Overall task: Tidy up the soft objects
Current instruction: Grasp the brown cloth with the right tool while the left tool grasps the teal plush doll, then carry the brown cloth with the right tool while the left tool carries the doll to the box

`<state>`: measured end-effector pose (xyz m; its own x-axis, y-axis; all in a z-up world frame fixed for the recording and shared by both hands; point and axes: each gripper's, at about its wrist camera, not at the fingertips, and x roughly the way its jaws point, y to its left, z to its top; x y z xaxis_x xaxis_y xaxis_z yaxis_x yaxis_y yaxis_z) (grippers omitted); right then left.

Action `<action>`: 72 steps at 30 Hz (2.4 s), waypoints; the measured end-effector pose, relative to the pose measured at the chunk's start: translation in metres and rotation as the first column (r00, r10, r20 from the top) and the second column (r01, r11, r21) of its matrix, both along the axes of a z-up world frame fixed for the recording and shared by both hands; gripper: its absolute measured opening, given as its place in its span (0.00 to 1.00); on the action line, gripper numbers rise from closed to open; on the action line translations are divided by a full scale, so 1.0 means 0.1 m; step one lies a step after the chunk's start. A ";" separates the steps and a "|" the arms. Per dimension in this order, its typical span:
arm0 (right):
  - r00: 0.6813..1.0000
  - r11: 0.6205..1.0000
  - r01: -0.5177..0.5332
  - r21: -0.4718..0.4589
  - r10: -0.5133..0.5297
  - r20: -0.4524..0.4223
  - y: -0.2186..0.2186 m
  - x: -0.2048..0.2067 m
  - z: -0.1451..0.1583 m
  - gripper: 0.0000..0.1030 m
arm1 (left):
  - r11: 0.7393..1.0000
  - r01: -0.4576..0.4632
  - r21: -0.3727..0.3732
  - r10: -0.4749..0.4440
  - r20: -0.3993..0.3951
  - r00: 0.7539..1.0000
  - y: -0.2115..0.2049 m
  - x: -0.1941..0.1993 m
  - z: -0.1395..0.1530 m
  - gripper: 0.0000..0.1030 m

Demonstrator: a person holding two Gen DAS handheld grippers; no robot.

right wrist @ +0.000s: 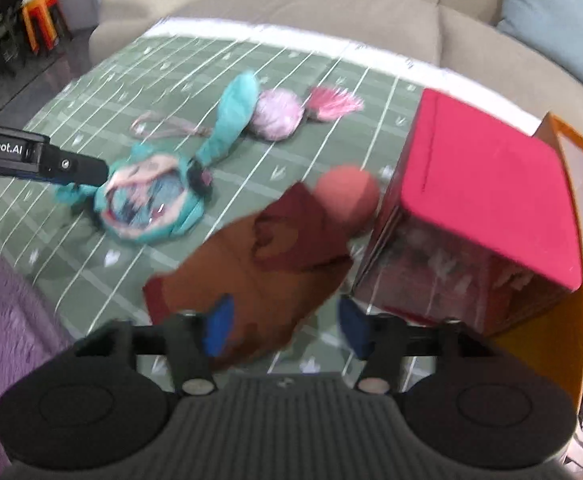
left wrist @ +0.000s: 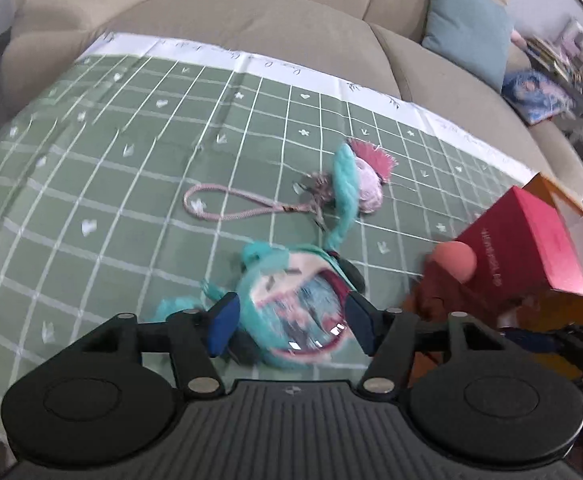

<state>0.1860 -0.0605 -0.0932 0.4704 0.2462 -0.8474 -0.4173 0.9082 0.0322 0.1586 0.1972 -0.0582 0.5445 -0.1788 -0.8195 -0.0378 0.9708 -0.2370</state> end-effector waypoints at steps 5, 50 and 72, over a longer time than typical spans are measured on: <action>0.994 0.995 0.087 0.044 -0.084 -0.065 0.05 0.20 -0.13 0.81 | 0.999 0.029 0.020 -0.027 -0.097 0.995 0.00 0.29 -0.25 0.82; 0.996 0.995 -0.018 0.095 0.009 0.093 0.09 -0.18 0.47 0.01 | 0.997 -0.078 0.030 0.070 0.197 0.978 -0.32 -0.55 0.74 0.19; 0.947 0.965 0.224 0.138 -0.249 0.205 -1.36 -0.98 1.11 0.01 | 0.980 0.198 0.009 -0.191 0.317 0.929 -1.55 -0.97 1.42 0.19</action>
<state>0.0877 -0.1962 0.0176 0.6968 0.1921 -0.6911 -0.1991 0.9774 0.0709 0.0614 0.0422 0.0834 0.7264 -0.3239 -0.6062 0.2314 0.9457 -0.2281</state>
